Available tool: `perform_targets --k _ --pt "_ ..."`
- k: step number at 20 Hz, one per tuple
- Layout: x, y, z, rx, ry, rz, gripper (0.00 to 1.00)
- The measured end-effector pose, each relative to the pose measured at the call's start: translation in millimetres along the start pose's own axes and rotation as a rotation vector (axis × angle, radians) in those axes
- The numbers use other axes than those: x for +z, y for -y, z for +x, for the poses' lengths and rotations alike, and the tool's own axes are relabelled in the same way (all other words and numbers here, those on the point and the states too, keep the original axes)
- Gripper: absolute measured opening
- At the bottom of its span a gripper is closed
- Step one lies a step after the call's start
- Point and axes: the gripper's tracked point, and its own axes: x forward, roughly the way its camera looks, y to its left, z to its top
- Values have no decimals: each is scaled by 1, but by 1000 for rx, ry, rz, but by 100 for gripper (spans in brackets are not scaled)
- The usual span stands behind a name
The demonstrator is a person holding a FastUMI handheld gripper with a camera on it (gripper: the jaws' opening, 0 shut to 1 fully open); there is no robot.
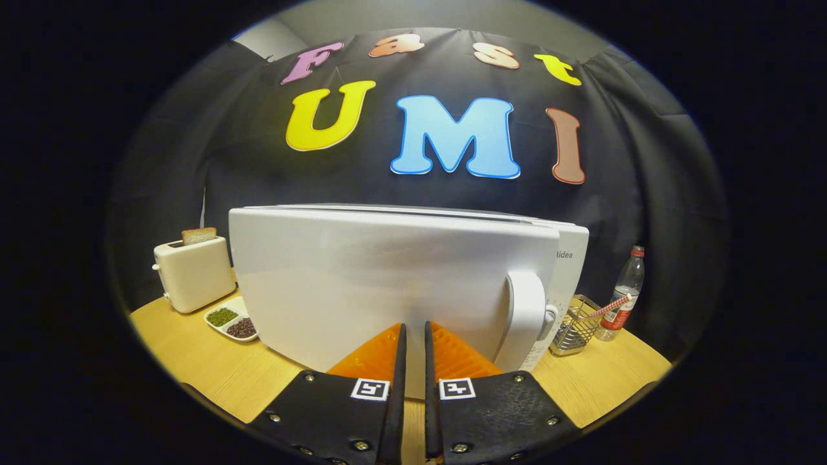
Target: Open the microwave, put the food inside, and close the microwave door.
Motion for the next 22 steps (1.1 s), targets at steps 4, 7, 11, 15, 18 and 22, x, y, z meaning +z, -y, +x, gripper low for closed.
perform_targets --k 4,7,11,15,18,22 --pt "7 4 28 -54 10 -20 14" --pt "7 0 26 -97 7 -65 19" --pt "0 1 18 -75 -56 -44 20" --pt "20 2 -19 -41 -61 2 2" --pt "49 5 -55 -25 14 -10 7" --pt "72 6 -104 24 55 -16 7"
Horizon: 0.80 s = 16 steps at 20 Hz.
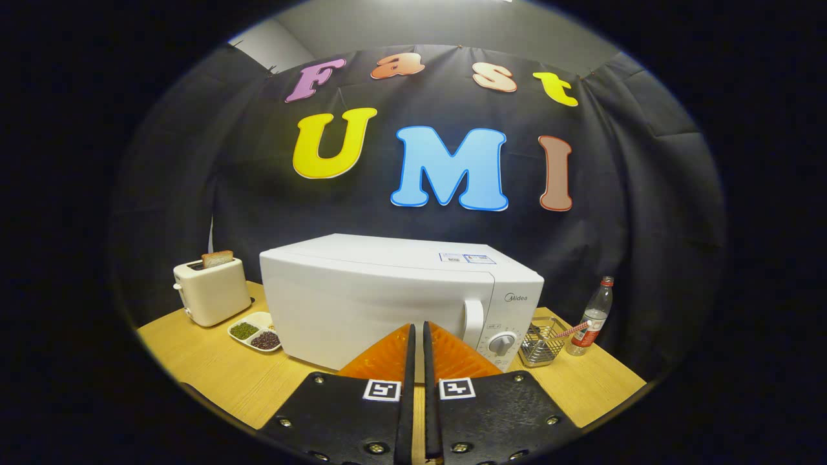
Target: Open the microwave, put the food inside, and close the microwave door.
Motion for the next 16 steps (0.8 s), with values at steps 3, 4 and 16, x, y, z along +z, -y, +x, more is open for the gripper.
perform_targets --k 3,4,16 --pt "27 5 -33 2 56 -13 7" --pt "35 4 -45 12 73 -20 15" --pt "96 14 -138 -13 207 -25 94"
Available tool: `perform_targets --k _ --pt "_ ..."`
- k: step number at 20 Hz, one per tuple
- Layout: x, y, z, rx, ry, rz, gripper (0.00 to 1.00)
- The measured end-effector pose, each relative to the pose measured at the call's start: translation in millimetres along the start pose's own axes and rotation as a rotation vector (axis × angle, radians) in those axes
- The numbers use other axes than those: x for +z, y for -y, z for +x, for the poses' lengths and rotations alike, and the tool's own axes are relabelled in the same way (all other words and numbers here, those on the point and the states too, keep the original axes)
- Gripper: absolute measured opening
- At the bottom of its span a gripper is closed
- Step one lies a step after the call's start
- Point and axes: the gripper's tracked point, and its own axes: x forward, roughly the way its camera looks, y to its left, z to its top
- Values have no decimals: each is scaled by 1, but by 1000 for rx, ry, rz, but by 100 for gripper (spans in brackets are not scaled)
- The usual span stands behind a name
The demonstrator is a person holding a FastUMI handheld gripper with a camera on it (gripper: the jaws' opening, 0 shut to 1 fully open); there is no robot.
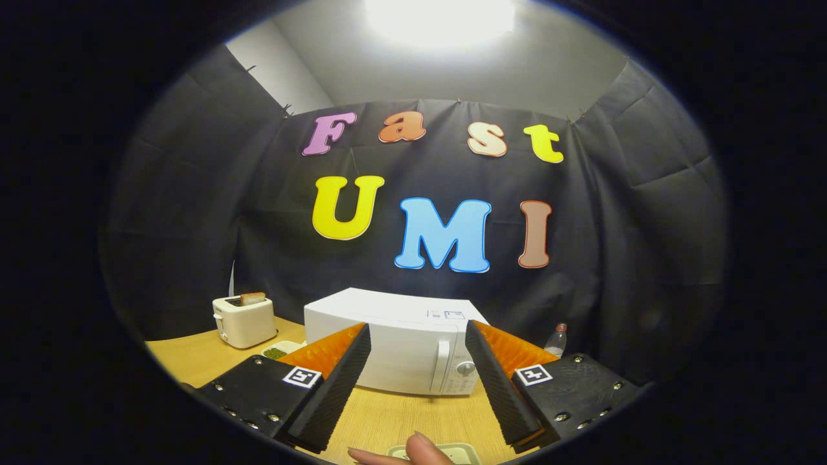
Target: Open the microwave, put the food inside, and close the microwave door.
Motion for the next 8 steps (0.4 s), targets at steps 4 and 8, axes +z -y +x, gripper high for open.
perform_targets --k 4,8 --pt "24 -2 0 -14 -18 28 94" --pt "21 -2 0 -31 -79 29 94"
